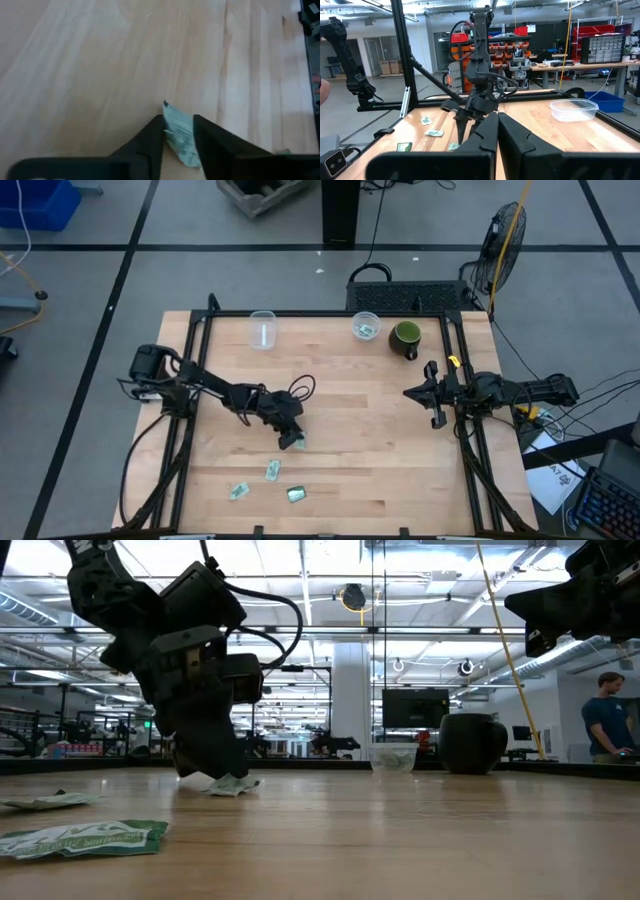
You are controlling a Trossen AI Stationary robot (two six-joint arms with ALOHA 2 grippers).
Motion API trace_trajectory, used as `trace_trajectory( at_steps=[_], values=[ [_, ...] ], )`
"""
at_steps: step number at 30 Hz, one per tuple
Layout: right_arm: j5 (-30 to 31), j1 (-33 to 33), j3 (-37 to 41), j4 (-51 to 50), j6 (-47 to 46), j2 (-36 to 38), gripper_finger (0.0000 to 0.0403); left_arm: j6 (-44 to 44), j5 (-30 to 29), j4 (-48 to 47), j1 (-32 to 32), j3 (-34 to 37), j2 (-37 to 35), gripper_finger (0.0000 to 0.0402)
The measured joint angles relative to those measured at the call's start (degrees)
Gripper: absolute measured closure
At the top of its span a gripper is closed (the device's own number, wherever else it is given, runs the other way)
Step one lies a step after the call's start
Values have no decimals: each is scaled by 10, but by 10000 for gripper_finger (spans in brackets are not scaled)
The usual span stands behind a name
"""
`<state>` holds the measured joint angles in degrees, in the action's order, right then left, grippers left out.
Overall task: Pick and place items into bin
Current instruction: Put the green stevia packet into the left transparent bin
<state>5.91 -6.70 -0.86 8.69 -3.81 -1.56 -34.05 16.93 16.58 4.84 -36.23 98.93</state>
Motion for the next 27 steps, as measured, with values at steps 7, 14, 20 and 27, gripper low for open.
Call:
trace_trajectory(
  at_steps=[7, 14, 20, 27],
  values=[
    [0, 0, 0, 0, 0, 0, 399, 49, 2, 0, -24, 1, 0, 362],
    [0, 0, 0, 0, 0, 0, 399, 101, 33, 8, -56, 1, -3, 391],
    [0, 0, 0, 0, 0, 0, 399, 111, 57, 2, -101, 0, -33, 388],
    [0, 0, 0, 0, 0, 0, 398, 142, 55, -5, -156, 1, -111, 382]
  ],
)
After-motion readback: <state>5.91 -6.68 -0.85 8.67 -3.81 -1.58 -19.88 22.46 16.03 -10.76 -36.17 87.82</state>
